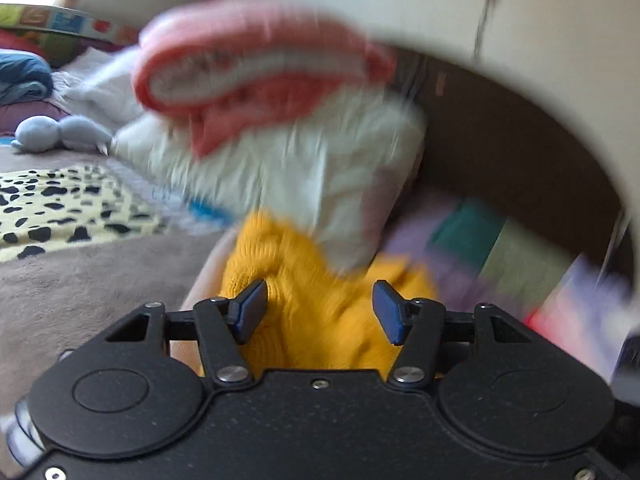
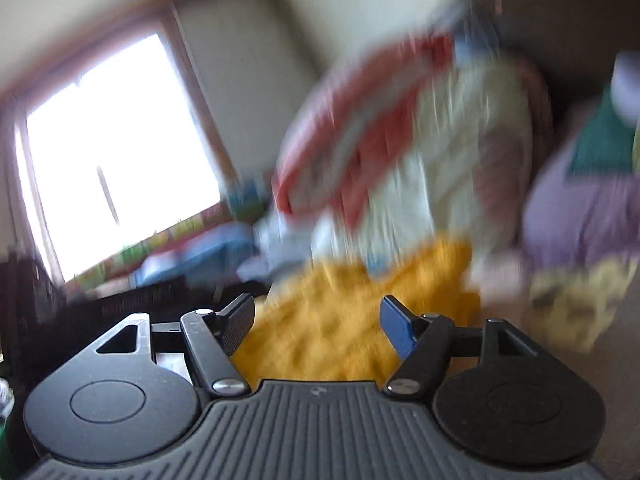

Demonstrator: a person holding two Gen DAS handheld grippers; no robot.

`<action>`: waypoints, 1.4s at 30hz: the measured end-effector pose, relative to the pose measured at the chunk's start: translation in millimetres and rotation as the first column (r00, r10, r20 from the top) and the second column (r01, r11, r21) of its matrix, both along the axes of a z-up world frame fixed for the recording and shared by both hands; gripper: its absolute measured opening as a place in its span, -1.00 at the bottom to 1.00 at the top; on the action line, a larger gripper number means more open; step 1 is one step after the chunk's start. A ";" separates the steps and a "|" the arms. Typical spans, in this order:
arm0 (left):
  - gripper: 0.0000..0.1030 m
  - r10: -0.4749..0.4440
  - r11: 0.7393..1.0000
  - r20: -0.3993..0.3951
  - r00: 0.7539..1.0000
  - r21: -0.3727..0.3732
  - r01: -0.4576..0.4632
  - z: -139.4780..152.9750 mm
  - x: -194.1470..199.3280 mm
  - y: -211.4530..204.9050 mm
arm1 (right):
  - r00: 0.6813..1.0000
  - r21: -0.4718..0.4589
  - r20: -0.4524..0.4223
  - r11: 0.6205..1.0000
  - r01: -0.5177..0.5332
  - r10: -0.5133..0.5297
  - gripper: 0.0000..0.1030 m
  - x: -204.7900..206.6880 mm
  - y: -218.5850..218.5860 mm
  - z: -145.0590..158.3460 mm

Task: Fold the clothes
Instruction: 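Carry the sweater with both grippers onto the pink folded cloth pile, then open both grippers and withdraw from the placed sweater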

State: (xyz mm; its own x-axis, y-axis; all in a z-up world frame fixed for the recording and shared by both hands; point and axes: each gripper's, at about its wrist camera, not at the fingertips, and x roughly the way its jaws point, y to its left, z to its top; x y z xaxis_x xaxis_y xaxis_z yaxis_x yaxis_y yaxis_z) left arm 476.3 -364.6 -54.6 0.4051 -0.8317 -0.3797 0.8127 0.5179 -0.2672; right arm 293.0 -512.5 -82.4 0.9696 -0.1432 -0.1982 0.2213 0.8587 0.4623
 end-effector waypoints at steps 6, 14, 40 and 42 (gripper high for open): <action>0.09 0.038 0.997 -0.004 0.999 0.066 -0.037 -7.0 7.9 -8.9 | 1.000 0.031 -0.015 0.999 -0.016 0.017 0.11 3.7 -15.9 -6.6; 0.57 0.230 0.973 -0.059 0.972 -0.007 -0.230 22.4 -31.8 51.5 | 1.000 0.019 -0.007 1.000 0.003 -0.003 0.67 -18.4 17.7 28.4; 1.00 0.397 0.837 0.156 0.904 0.342 -0.427 74.0 -176.9 63.9 | 0.923 -0.057 -0.382 0.998 0.022 -0.042 1.00 -101.7 64.9 82.4; 0.99 0.394 0.836 0.165 0.904 0.346 -0.427 78.4 -183.5 64.6 | 0.919 -0.069 -0.393 0.997 0.016 -0.042 1.00 -106.1 67.7 88.3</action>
State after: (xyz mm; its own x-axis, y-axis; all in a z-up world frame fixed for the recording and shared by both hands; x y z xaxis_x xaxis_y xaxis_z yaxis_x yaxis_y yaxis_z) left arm 292.8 -300.0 23.8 0.7222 -0.3898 -0.5714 0.5140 0.8552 0.0662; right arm 186.9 -444.8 5.8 0.8102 -0.1952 -0.5527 0.3999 0.8734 0.2778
